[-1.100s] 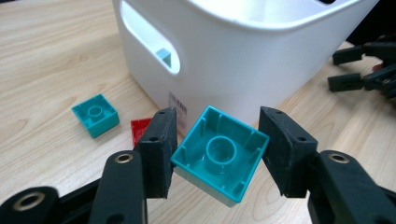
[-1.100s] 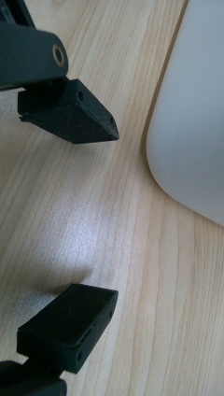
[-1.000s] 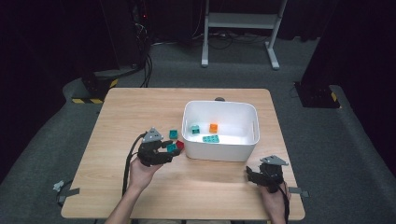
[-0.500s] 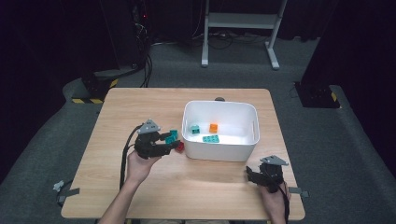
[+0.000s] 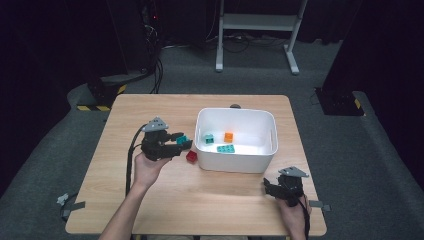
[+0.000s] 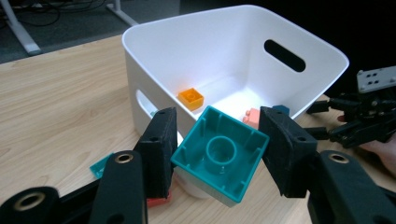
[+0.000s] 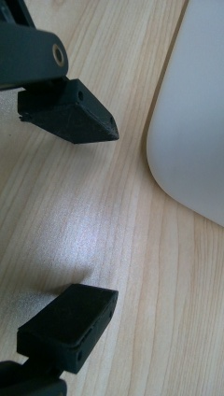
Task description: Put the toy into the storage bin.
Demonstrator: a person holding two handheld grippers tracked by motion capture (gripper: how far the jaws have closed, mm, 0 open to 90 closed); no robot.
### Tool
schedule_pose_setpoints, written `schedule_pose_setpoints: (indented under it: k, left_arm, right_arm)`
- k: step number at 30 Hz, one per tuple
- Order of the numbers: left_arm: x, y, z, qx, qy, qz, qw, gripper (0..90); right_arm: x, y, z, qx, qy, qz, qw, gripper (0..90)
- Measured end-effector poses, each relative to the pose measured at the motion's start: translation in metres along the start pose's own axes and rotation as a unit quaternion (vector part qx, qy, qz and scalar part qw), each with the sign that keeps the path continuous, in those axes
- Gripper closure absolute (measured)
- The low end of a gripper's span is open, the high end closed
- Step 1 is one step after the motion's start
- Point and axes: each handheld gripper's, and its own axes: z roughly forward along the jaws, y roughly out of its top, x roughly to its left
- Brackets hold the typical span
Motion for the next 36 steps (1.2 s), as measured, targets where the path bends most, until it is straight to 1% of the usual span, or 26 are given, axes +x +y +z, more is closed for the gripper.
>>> schedule_pose_setpoints:
  k: [1, 3, 8, 13, 18, 21, 24, 28, 31, 33, 36]
  left_arm:
    - [0.000, 0.001, 0.000, -0.001, -0.001, -0.002, 1.0000, 48.5]
    - [-0.001, 0.005, 0.000, -0.002, 0.001, 0.003, 1.0000, 48.5]
    - [0.000, 0.010, 0.001, -0.006, -0.003, 0.002, 1.0000, 48.5]
    - [0.001, 0.014, 0.002, -0.005, -0.011, -0.006, 0.9999, 48.5]
    - [-0.002, 0.023, 0.002, -0.009, -0.008, 0.005, 0.9999, 48.6]
    - [-0.003, 0.027, 0.005, -0.005, -0.007, 0.011, 0.9999, 48.5]
    - [-0.003, 0.030, 0.010, -0.005, -0.011, 0.006, 0.9999, 48.5]
    - [-0.003, 0.033, 0.020, -0.002, -0.014, 0.005, 0.9999, 48.5]
    - [-0.005, 0.034, 0.031, 0.006, -0.013, 0.010, 0.9999, 48.4]
    - [-0.007, 0.035, 0.039, 0.011, -0.014, 0.009, 0.9998, 48.4]
    - [-0.011, 0.037, 0.048, 0.014, -0.012, 0.019, 0.9996, 48.4]
  right_arm:
    - [0.000, 0.000, 0.000, 0.000, 0.000, 0.000, 1.0000, 20.2]
    - [0.000, 0.000, 0.000, 0.000, 0.000, 0.000, 1.0000, 20.1]
    - [0.000, 0.000, 0.000, 0.000, 0.000, 0.000, 1.0000, 20.2]
    - [0.000, 0.000, 0.000, 0.000, 0.000, 0.000, 1.0000, 20.1]
    - [0.000, 0.000, 0.000, 0.000, 0.000, 0.000, 1.0000, 20.2]
    - [0.000, 0.000, 0.000, 0.000, 0.000, 0.000, 1.0000, 20.2]
    - [0.000, 0.000, 0.000, 0.000, 0.000, 0.000, 1.0000, 20.2]
    - [0.000, 0.000, 0.000, 0.000, 0.000, 0.000, 1.0000, 20.2]
    - [0.000, 0.000, 0.000, 0.000, 0.000, 0.000, 1.0000, 20.2]
    - [0.000, 0.000, 0.000, 0.000, 0.001, -0.001, 1.0000, 20.2]
    - [0.000, 0.000, 0.000, 0.000, 0.001, -0.002, 1.0000, 20.1]
